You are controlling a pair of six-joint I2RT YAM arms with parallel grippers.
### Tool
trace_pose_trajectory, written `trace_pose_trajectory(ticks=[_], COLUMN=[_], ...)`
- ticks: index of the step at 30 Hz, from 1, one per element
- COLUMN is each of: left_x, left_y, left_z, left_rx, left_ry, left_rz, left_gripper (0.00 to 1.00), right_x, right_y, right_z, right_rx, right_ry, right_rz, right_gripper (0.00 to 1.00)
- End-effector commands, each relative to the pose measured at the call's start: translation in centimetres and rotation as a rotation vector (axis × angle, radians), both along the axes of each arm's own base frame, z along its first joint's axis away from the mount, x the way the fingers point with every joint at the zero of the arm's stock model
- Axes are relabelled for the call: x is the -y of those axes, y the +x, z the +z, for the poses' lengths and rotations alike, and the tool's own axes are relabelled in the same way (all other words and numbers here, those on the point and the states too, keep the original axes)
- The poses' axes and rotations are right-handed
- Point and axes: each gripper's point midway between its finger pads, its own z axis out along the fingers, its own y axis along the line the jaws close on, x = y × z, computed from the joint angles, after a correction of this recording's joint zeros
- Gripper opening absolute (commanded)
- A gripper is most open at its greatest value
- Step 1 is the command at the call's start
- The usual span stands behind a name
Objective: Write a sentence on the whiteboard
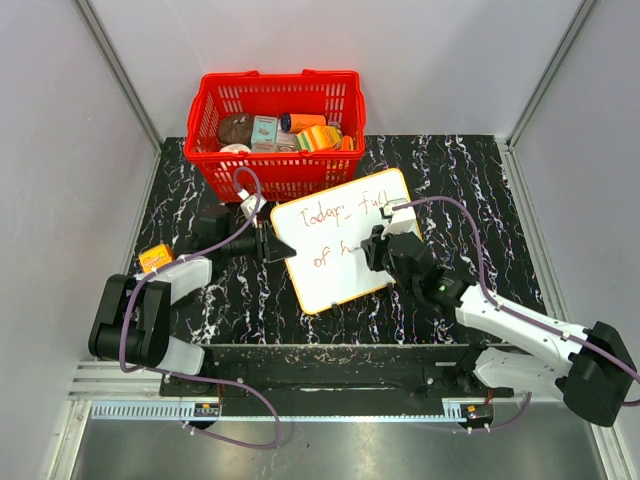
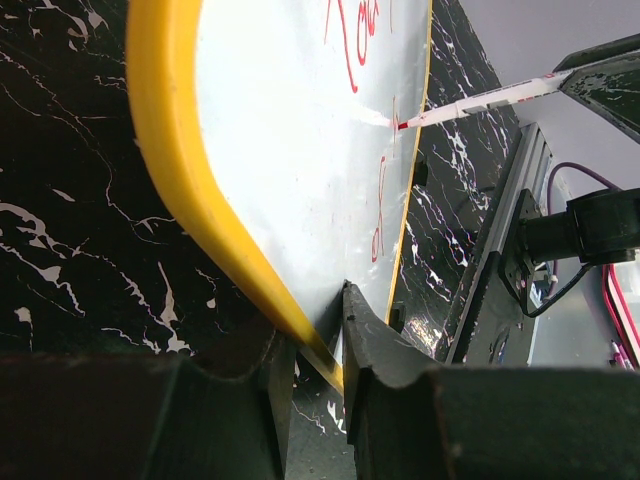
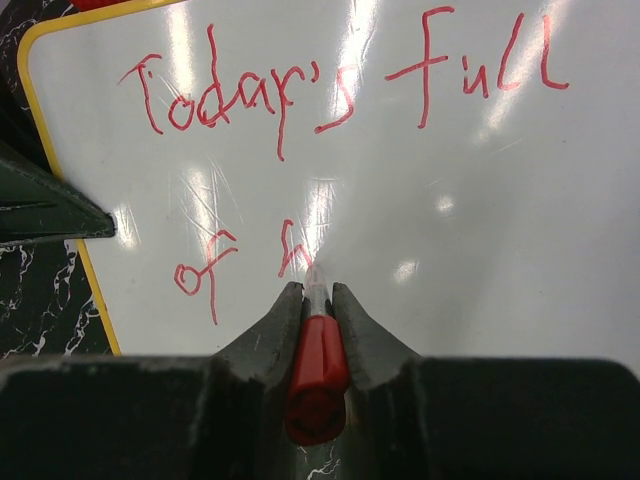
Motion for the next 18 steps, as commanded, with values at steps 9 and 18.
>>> trace_pose_trajectory(ticks=[9,18], left_x=[-0.3,-0.3], left_y=[0.5,0.5], left_z=[-2.3,-2.3], left_rx=[0.054,0.055], left_ry=[0.106,0.106], left_rz=[0.008,0.007], left_gripper=[0.00,0.00], right_x=[0.8,0.8], right_y=[0.5,1.8], right_z=[3.6,3.9], right_rx=[0.069,0.082], right_ry=[0.063,0.058], right_rz=[-0.042,-0.081], right_gripper=[0.00,0.00])
